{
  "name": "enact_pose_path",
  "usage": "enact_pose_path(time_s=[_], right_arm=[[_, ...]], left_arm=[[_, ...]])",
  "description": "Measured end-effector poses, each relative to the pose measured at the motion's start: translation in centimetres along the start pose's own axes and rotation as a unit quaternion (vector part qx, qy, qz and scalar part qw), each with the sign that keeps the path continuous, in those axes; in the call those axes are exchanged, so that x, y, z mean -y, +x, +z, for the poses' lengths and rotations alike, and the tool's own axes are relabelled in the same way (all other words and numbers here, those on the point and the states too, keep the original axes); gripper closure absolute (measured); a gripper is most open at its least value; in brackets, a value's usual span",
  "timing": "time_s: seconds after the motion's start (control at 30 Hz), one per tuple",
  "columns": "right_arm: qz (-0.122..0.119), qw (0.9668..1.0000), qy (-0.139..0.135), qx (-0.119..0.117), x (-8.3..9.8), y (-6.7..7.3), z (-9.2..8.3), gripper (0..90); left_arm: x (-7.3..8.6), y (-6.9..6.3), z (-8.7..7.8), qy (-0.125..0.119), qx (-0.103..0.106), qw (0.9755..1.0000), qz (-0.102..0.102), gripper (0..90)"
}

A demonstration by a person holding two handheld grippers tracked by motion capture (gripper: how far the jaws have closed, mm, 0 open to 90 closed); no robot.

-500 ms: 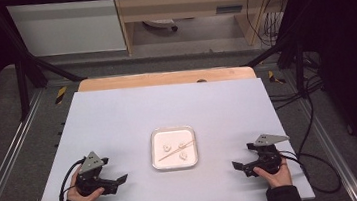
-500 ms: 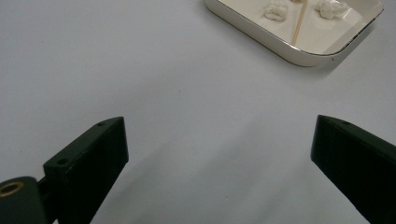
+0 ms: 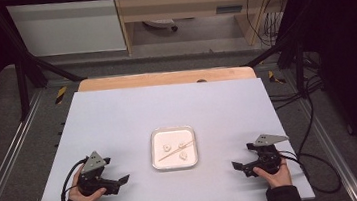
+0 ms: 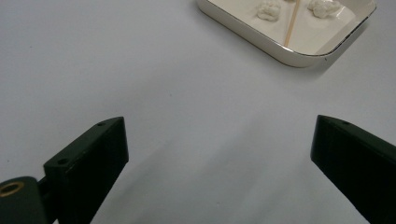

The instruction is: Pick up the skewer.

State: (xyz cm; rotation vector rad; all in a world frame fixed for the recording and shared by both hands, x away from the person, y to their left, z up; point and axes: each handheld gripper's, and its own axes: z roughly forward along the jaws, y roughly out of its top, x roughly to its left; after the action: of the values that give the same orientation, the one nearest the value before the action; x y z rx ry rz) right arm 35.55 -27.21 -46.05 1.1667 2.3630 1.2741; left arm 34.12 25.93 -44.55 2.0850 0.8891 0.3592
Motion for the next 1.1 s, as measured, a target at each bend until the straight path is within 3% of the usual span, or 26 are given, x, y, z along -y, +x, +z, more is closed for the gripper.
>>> enact_pose_path(time_s=[0.6,1.1], right_arm=[[-0.004,1.0000,0.005,0.000,0.0,0.0,0.1,0.8],[-0.004,1.0000,0.005,0.002,0.0,0.1,0.1,0.8]], left_arm=[[-1.3,-0.6,0.7,0.007,0.006,0.9999,0.011,4.6],[-4.3,-2.6,2.0,0.017,0.015,0.9990,0.039,5.5]])
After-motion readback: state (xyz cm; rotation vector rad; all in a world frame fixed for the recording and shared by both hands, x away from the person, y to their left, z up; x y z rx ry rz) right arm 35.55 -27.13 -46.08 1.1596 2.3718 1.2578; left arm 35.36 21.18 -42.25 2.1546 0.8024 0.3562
